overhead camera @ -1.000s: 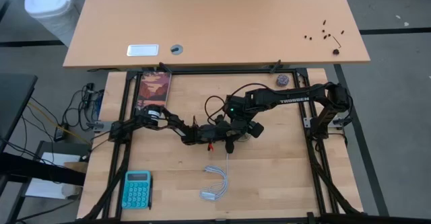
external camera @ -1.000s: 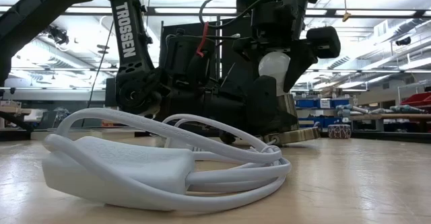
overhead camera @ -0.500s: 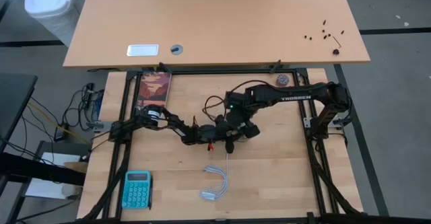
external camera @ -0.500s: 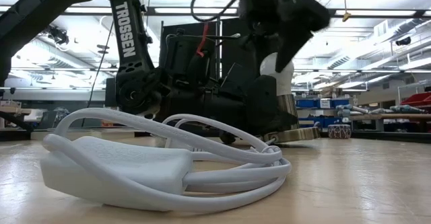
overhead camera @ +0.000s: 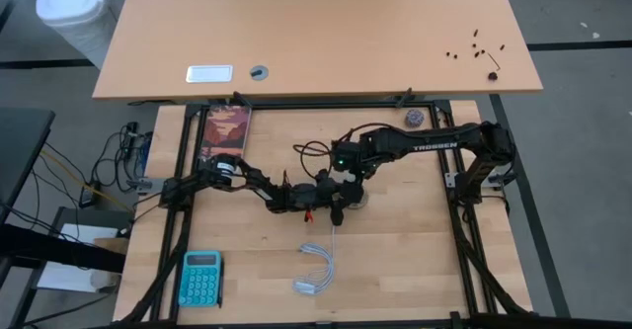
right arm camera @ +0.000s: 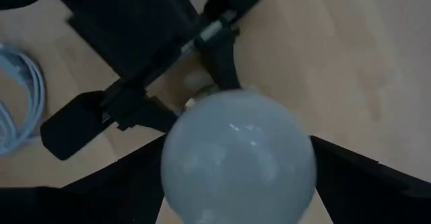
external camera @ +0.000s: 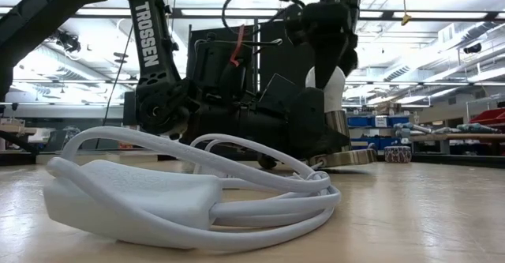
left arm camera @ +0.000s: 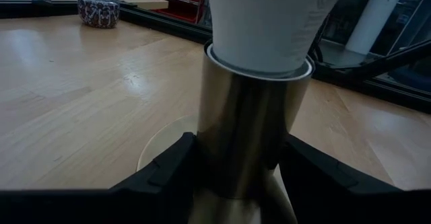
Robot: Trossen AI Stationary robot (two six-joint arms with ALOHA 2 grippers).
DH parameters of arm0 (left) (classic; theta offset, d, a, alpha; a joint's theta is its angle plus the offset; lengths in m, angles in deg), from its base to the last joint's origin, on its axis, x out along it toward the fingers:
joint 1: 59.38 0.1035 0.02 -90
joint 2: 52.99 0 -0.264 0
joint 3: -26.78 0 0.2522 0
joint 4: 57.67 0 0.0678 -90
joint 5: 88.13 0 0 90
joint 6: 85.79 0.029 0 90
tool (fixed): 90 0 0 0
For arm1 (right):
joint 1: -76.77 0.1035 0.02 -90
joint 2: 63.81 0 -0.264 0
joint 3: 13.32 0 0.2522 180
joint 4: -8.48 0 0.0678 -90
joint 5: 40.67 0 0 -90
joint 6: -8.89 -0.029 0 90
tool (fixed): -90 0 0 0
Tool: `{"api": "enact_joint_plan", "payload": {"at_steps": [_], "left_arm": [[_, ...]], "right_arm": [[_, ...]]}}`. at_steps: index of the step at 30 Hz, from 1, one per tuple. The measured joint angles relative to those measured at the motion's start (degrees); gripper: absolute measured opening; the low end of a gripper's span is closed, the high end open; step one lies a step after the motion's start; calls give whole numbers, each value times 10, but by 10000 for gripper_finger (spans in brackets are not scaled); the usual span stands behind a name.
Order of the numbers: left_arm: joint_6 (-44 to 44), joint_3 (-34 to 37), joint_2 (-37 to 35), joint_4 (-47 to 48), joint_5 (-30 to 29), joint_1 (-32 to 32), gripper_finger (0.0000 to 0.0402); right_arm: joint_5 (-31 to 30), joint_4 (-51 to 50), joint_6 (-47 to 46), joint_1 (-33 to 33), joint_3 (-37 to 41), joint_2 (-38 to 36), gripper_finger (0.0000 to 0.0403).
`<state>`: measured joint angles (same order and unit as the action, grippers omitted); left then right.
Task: Screw lightbulb
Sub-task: Remove the lightbulb on the desk lamp
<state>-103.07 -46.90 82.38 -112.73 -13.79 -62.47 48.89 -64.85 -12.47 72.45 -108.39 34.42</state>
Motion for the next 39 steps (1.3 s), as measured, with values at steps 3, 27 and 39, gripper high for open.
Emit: {"api": "enact_joint_plan", "payload": {"at_steps": [3, 27, 39], "left_arm": [[1, 0, 0, 0, 0, 0, 198], [22, 0, 0, 4, -1, 0, 198], [23, 0, 0, 3, -1, 0, 198]], "right_arm": [[26, 8, -64, -3, 20, 0, 337], [38, 95, -251, -24, 78, -1, 294], [52, 96, -207, -24, 90, -3, 292]]}}
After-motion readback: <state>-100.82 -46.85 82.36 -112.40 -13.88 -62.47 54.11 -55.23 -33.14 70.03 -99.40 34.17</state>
